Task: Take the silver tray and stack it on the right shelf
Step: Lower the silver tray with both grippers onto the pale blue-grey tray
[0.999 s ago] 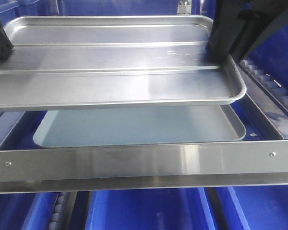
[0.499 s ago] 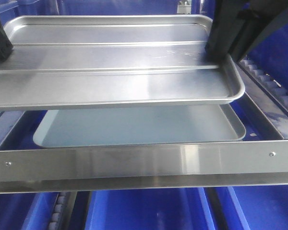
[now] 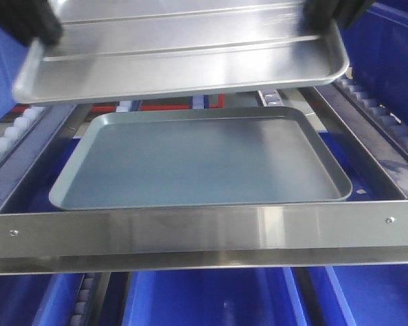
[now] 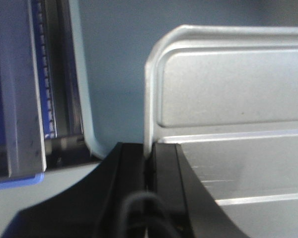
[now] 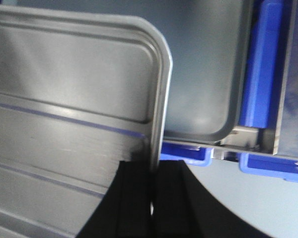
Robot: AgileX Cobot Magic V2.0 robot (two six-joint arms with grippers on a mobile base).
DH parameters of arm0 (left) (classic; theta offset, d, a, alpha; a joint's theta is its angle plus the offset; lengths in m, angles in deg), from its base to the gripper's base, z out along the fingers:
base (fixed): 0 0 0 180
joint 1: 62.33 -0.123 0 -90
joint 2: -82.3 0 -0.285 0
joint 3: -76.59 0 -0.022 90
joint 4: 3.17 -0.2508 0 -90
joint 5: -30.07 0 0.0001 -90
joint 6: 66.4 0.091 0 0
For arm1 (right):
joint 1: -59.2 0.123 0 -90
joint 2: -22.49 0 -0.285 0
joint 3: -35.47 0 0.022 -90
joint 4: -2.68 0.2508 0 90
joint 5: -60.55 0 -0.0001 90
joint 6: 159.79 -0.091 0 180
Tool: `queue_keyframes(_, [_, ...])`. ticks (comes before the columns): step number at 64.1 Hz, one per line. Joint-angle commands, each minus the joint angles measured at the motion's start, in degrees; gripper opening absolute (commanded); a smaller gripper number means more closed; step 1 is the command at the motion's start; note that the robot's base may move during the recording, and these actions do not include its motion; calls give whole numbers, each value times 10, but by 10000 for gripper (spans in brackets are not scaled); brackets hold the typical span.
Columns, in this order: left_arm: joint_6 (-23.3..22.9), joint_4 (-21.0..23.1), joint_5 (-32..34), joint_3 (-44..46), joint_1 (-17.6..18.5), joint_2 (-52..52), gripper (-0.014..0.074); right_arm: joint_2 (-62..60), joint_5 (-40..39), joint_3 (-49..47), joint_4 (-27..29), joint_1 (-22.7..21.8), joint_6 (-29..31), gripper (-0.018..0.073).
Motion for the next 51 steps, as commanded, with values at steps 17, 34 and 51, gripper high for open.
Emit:
queue_keyframes(17, [20,-46,70,100,-8,-133,-94,100,-59,-48,-33,-92,66,56])
queue_keyframes(34, [20,-39,71,100,-37,-216,-94,184,-133,-48,-35,-103,66,56])
queue_keyframes(51, [20,-35,89,102,-64,-240,-90,205,-158,-48,-38,-104,66,56])
